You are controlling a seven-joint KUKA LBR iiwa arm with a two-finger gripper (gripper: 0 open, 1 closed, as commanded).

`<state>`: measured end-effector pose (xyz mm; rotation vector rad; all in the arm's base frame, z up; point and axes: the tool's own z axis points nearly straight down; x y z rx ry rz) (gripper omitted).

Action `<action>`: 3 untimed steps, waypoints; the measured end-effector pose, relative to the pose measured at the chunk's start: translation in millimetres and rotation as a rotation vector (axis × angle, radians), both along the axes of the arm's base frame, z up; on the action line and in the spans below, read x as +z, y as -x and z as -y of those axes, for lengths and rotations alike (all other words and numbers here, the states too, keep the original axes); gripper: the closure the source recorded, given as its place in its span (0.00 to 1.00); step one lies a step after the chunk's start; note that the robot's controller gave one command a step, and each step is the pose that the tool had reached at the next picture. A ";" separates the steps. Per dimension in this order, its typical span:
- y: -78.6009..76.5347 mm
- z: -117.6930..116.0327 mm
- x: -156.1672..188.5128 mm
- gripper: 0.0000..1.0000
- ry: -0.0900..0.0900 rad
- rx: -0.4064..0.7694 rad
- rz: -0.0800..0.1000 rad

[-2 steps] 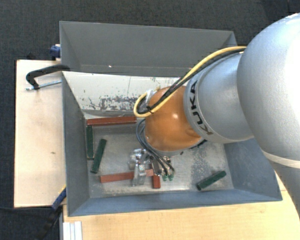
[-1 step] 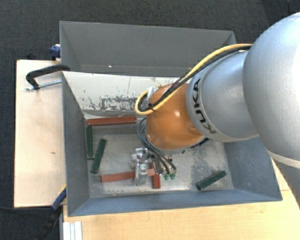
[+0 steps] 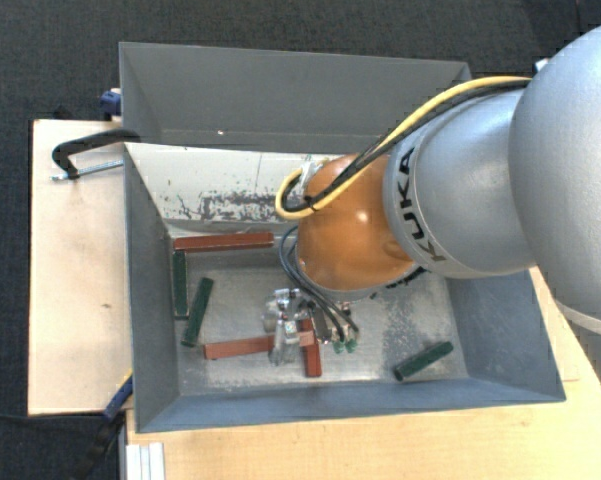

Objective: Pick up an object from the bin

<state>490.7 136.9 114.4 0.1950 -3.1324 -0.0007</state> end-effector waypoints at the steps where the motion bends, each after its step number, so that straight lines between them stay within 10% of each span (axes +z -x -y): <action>1: -2.0 -0.6 16.5 1.00 -0.002 0.000 0.008; 3: -1.9 -0.7 32.3 1.00 -0.001 0.000 0.006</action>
Offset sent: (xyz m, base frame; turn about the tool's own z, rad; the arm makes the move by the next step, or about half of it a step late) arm 0.0000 -0.0003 0.0230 0.0000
